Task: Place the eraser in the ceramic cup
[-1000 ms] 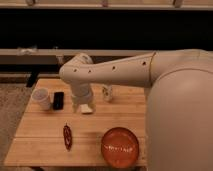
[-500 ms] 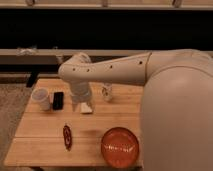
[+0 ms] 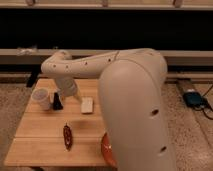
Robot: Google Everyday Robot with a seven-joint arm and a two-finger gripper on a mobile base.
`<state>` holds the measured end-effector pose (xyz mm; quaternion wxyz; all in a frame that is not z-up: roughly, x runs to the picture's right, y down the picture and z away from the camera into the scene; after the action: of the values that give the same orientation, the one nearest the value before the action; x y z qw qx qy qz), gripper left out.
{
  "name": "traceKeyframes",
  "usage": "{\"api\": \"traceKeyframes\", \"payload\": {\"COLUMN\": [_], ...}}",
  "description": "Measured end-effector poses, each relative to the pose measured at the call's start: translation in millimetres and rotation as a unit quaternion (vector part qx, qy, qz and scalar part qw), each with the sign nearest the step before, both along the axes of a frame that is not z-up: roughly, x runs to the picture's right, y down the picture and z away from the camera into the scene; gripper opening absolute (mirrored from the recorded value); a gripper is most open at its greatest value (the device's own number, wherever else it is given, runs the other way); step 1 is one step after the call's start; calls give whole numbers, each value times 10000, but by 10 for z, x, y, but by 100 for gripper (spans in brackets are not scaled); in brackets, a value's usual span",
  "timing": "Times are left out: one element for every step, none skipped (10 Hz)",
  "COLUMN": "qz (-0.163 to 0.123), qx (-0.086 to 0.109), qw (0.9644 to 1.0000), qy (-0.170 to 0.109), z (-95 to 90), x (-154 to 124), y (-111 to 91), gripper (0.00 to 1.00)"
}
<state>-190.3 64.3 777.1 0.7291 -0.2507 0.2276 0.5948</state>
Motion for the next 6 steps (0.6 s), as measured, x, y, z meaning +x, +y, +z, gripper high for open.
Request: {"api": "traceKeyframes", "payload": {"qz": [-54, -91, -120, -124, -94, -29], "qx": [31, 87, 149, 193, 203, 192], "qw": [10000, 9999, 9998, 9997, 9997, 9998], "qy": [-15, -45, -55, -60, -78, -74], "z": [102, 232, 384, 541, 610, 687], "x": [-93, -219, -315, -405, -457, -489], "y": [-32, -79, -132, -181, -194, -199], "gripper": [65, 65, 65, 65, 65, 65]}}
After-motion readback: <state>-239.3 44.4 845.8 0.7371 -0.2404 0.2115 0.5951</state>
